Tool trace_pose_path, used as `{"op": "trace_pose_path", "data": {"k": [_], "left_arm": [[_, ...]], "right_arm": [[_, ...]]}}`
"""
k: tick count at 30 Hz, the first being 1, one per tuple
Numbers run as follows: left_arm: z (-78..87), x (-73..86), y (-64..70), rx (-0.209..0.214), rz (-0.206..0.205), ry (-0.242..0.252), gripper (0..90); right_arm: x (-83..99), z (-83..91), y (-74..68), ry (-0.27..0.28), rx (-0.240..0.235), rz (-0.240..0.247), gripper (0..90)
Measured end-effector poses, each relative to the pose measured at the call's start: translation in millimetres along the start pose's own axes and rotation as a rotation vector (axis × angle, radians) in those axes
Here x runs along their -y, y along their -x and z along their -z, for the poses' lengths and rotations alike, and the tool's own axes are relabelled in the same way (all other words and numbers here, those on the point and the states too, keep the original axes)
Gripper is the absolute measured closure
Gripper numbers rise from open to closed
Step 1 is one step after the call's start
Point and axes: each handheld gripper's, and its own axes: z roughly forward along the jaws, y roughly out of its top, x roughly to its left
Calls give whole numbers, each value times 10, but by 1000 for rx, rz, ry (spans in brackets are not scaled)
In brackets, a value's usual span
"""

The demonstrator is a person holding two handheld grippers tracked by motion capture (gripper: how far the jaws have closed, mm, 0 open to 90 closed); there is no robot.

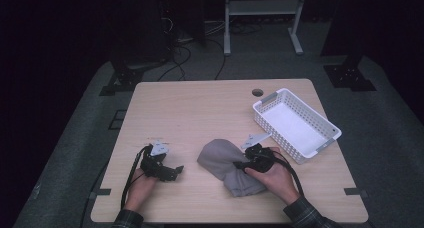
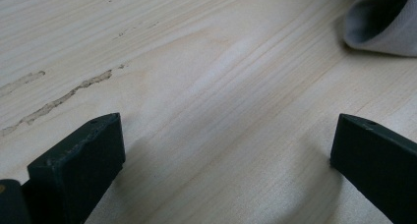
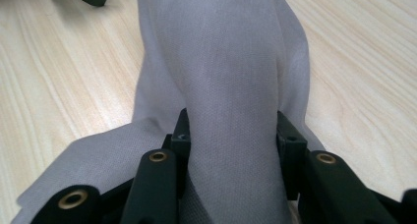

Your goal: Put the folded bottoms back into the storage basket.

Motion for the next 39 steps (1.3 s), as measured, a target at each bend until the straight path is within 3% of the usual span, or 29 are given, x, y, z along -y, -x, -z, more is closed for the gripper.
{"op": "trace_pose_path", "data": {"k": [13, 22, 39], "left_arm": [[0, 0, 0, 0, 0, 0, 0], [1, 0, -1, 0, -1, -1, 0], [2, 0, -2, 0, -3, -3, 0]], "right_arm": [[-81, 161, 41, 15, 1, 10, 620], [-179, 352, 132, 47, 20, 9, 620], [-259, 550, 308, 66, 31, 5, 620]]}}
